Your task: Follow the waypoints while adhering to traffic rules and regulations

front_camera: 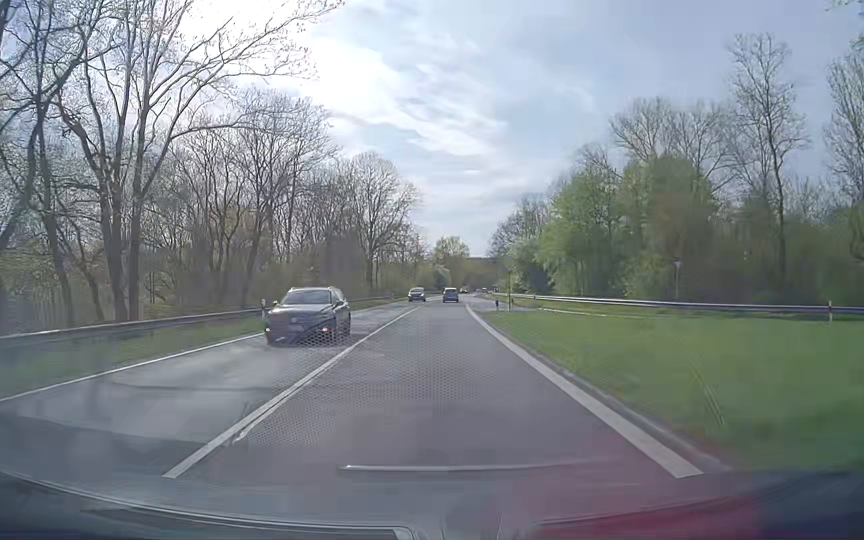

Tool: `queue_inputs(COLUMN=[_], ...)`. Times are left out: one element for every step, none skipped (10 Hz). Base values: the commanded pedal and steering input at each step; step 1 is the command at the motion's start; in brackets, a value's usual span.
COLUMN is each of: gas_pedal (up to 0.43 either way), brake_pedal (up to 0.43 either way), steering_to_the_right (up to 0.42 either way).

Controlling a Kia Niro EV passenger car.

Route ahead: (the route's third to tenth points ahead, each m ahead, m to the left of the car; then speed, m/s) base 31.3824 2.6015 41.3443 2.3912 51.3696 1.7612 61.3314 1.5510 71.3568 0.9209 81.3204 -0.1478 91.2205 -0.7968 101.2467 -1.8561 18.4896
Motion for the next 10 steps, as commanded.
queue_inputs(gas_pedal=[0.079,0.079,0.079,0.059,0.059,0.047,0.020,0.000,0.000,0.000], brake_pedal=[0.000,0.000,0.000,0.000,0.000,0.000,0.000,0.000,0.000,0.000], steering_to_the_right=[0.001,0.001,0.001,0.001,0.002,0.002,0.002,0.003,0.002,0.003])
